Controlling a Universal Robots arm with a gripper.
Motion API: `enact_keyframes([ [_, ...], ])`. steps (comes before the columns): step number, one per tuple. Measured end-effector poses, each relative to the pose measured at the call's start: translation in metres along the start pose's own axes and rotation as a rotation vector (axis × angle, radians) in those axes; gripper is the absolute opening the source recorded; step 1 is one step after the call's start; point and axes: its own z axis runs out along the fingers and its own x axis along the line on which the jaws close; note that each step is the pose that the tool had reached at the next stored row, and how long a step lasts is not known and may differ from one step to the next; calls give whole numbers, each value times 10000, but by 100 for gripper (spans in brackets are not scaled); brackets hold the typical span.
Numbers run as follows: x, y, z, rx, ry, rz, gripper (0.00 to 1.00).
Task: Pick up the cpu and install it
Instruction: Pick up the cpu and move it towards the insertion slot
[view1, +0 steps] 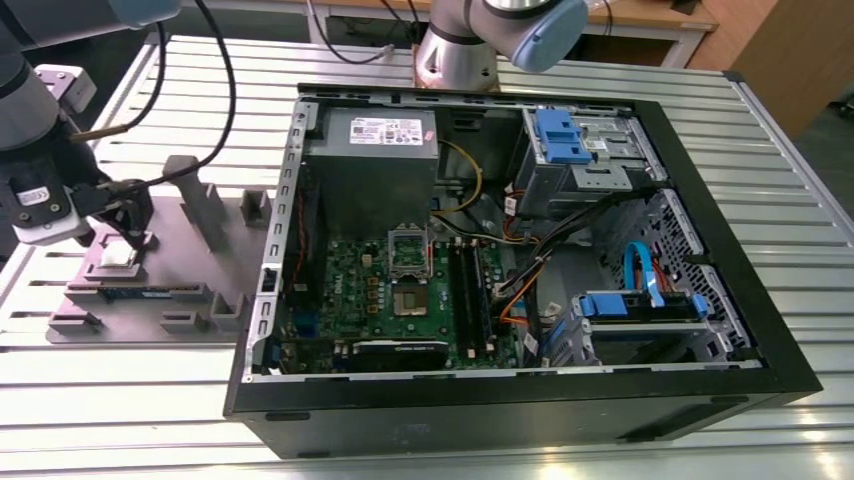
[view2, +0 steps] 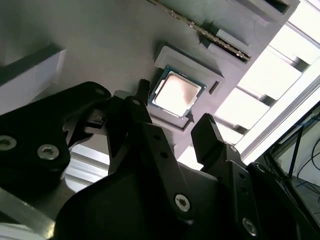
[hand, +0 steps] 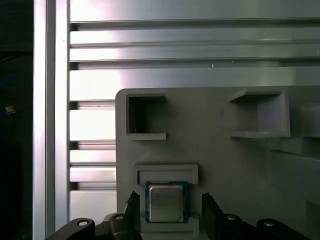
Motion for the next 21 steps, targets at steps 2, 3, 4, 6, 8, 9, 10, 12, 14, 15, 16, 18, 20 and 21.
enact_keyframes([
  [2, 24, 1, 35, -1, -2, -12, 61],
  [3, 30, 1, 53, -1, -2, -18, 61],
  [4, 32, 1, 71, -1, -3, -26, 61],
  [6, 33, 1, 98, 0, -1, -37, 61],
  [8, 33, 2, 113, 2, 0, -48, 61],
  [9, 33, 2, 121, 2, 1, -54, 61],
  [10, 33, 1, 128, 3, 2, -60, 61],
  [12, 33, 1, 143, 6, 4, -76, 61],
  [14, 25, 3, 149, 17, 16, -98, 61],
  [15, 20, 3, 153, 21, 19, -107, 61],
  [16, 18, 3, 156, 24, 21, -114, 61],
  [18, 16, 3, 168, 34, 23, -128, 61],
  [20, 16, 4, 171, 43, 25, -131, 61],
  [21, 16, 4, 171, 44, 25, -131, 61],
])
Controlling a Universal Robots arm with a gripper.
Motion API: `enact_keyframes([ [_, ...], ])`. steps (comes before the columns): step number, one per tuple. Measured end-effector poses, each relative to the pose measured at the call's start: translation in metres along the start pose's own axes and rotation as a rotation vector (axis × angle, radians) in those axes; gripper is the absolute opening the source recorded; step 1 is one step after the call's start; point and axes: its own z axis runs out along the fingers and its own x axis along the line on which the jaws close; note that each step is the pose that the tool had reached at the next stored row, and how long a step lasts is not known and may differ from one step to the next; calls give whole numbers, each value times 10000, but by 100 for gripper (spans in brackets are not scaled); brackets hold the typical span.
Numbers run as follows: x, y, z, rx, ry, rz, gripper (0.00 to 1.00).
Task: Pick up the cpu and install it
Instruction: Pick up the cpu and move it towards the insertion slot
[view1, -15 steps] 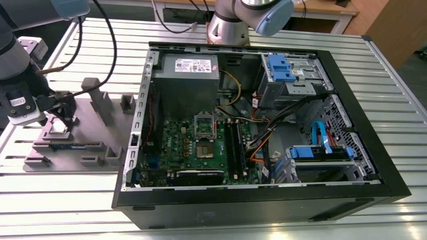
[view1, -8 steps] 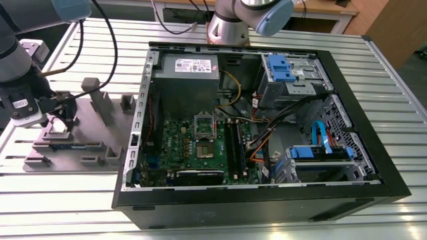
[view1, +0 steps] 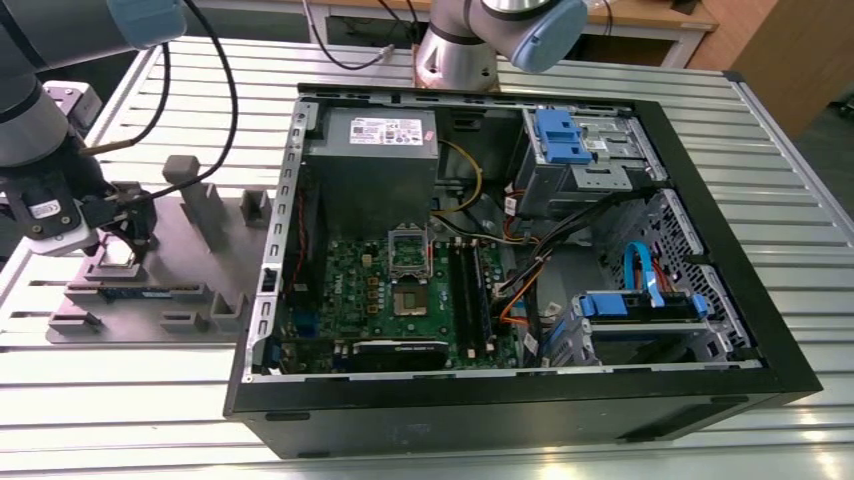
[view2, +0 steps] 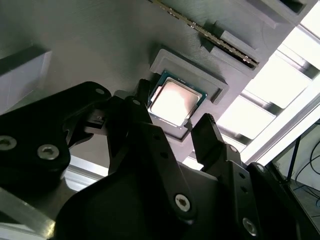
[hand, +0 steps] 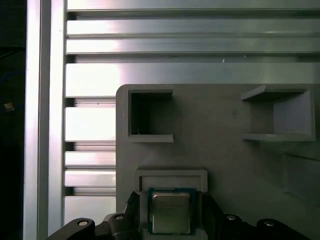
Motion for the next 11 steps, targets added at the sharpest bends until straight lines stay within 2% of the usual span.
enact_keyframes([
  [6, 0, 0, 13, -1, -2, -16, 61],
  [11, 0, -1, 15, 3, 9, -353, 61],
])
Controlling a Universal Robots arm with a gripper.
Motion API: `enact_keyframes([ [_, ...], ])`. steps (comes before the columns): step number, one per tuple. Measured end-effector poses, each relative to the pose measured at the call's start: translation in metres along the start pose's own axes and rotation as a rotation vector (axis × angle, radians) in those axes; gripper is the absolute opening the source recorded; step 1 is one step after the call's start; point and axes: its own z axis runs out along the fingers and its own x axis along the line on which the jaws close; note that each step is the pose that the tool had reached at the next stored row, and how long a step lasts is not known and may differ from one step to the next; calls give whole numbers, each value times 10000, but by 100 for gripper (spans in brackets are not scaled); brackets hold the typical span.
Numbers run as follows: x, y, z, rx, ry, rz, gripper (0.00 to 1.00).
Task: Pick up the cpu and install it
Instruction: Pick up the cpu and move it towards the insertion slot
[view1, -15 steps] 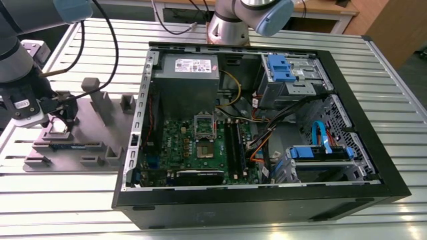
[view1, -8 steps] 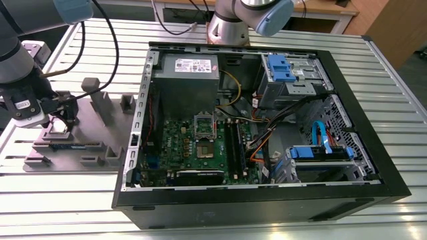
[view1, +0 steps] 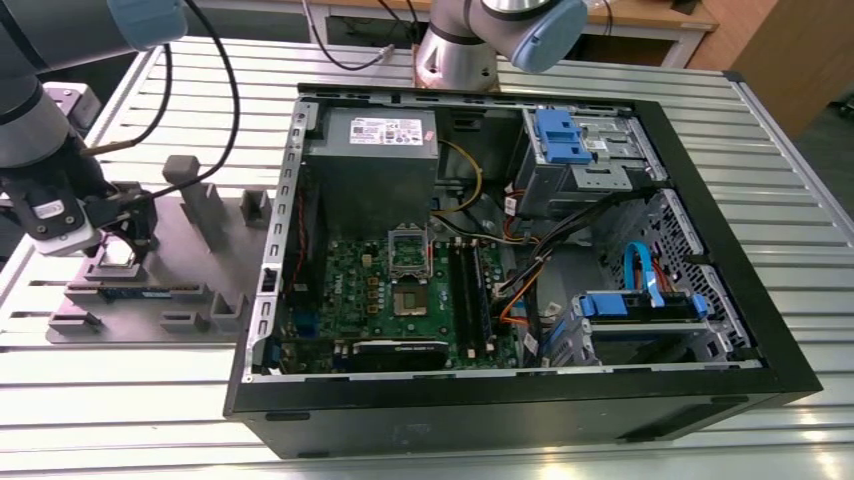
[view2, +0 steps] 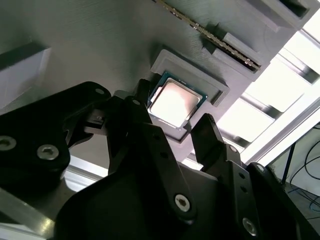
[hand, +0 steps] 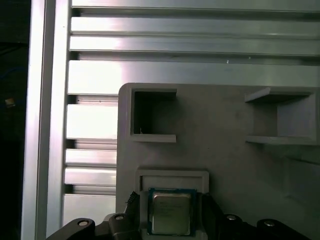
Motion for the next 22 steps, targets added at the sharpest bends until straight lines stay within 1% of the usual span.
enact_keyframes([
  [5, -1, -9, 6, 11, 13, -126, 61],
  [11, 0, -16, 23, 14, 38, -143, 61],
  [16, -1, -16, 23, 15, 39, -143, 61],
  [18, -1, -15, 17, 16, 40, -143, 61],
  [22, 0, -14, -16, 15, 38, -143, 61],
])
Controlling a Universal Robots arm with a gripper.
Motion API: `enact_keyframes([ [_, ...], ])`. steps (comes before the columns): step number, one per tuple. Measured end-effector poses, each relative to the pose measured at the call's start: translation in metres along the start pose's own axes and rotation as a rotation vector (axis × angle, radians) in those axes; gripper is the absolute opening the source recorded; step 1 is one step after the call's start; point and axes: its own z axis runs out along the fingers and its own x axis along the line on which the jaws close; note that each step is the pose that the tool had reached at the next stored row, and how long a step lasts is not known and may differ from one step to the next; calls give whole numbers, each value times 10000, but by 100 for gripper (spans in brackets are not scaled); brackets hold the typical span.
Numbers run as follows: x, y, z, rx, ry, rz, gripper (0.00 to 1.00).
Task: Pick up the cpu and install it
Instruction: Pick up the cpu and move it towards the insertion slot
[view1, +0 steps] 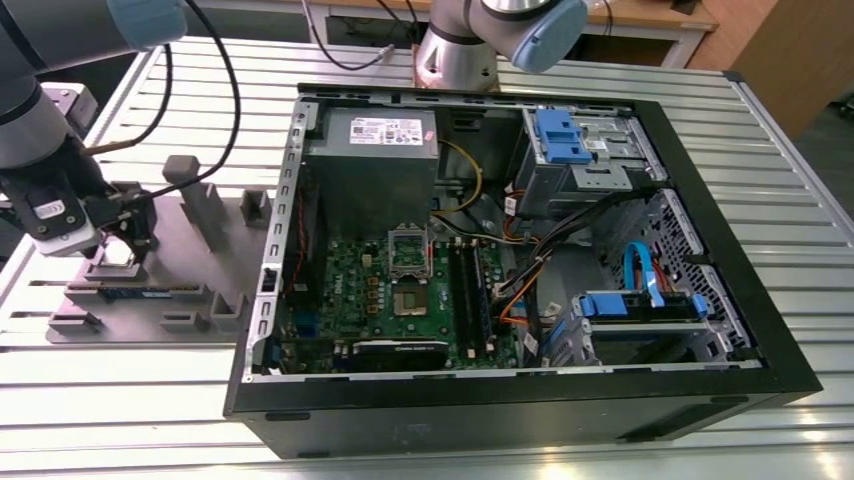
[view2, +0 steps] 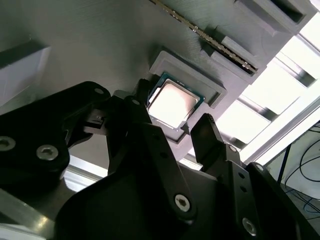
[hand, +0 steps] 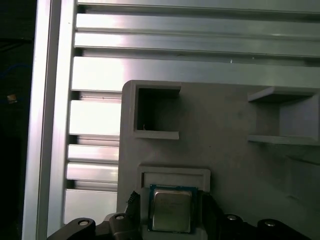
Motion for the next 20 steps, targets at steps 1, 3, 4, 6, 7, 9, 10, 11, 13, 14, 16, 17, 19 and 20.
enact_keyframes([
  [1, 0, 0, 1, -1, -2, 0, 61],
  [3, 1, -2, -1, 0, 0, 27, 61],
  [4, 1, -4, -2, -1, -1, 88, 61],
  [6, 0, -11, -1, -1, -5, 162, 61],
  [7, 0, -18, 0, -3, -8, 210, 61],
  [9, -1, -22, -1, -4, -10, 327, 61],
  [10, -6, -23, 0, -5, -12, 366, 61],
  [11, -12, -23, 0, -6, -13, 376, 61],
  [13, -25, -24, 0, -5, -13, 379, 61],
  [14, -28, -23, 1, -6, -14, 382, 61],
  [16, -29, -21, 3, -6, -14, 383, 61],
  [17, -30, -15, 2, -5, -12, 383, 61],
  [19, -30, -8, 7, -6, -13, 381, 61],
  [20, -30, -7, 8, -5, -12, 381, 61],
])
